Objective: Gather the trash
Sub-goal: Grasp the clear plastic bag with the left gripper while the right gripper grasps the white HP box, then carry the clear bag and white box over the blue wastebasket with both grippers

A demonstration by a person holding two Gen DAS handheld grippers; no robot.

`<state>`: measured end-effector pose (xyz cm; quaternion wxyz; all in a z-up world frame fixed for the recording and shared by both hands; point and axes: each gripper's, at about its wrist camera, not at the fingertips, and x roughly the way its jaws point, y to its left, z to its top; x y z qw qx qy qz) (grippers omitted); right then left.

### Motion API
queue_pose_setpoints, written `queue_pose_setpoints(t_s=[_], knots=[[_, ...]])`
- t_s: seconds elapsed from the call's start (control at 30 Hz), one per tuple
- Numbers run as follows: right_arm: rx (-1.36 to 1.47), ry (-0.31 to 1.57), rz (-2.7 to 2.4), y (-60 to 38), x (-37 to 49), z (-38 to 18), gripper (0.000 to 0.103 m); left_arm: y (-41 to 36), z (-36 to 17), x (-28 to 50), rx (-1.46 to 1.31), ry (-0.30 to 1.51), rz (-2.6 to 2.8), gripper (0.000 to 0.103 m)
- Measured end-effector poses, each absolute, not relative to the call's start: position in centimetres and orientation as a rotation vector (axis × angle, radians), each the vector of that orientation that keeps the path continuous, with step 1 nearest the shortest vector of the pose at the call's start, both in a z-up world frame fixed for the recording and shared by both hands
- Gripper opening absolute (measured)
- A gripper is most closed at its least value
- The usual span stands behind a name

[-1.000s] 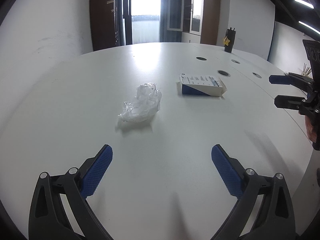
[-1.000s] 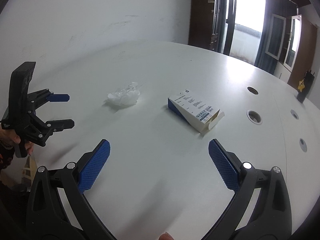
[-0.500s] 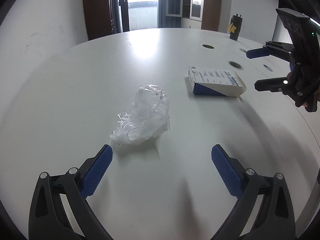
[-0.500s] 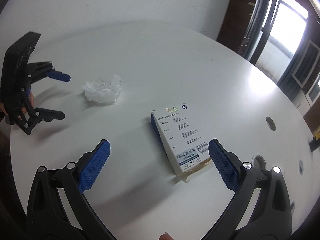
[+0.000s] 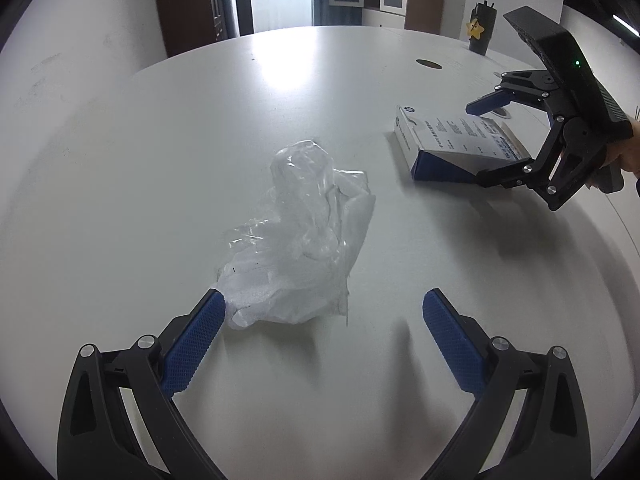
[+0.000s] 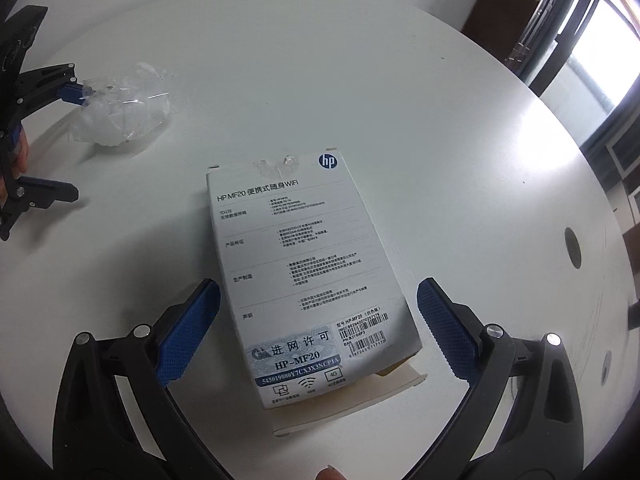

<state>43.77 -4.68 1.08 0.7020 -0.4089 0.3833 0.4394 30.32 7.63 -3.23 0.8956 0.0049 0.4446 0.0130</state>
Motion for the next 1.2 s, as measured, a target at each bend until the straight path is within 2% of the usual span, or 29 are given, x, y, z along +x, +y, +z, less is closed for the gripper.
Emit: queue_pose_setpoints(t_s=[0.13,0.2,0.23,0.27,0.3,0.43,0.7,0.77,1.2], knots=[[-0.868,0.858,0.971,-4.7,44.1,0.6,0.093,7.7,-3.4,31.1,0.008,0.916,0.028,0.093],[-0.846,0.855,0.981,-4.6,43.8,0.7,0.082,7.7,-3.4,31.3,0.009,0.912,0.037,0.076],[-0.848,0.849,0.968,-4.7,43.5,0.7,0.082,7.8,-3.3,31.2,0.007,0.907,0.046,0.058],[-0.850,0.851,0.957,-4.8,43.2,0.7,0.080,7.8,-3.2,31.1,0.004,0.906,0.048,0.045],[-0.853,0.847,0.955,-5.0,42.8,0.8,0.079,7.7,-3.1,30.8,-0.001,0.901,0.041,0.045],[-0.871,0.804,0.954,-5.8,40.3,1.0,0.078,7.0,-2.1,29.1,0.019,0.867,0.049,0.029],[-0.732,0.684,0.893,-9.0,34.3,4.1,0.077,6.1,0.8,23.3,-0.011,0.812,0.035,0.022],[-0.684,0.671,0.849,-9.8,32.5,5.0,0.077,6.1,1.1,21.8,-0.020,0.804,0.034,0.013],[-0.434,0.628,0.791,-13.9,18.6,8.6,0.077,4.0,4.7,10.6,0.010,0.689,0.049,0.012]])
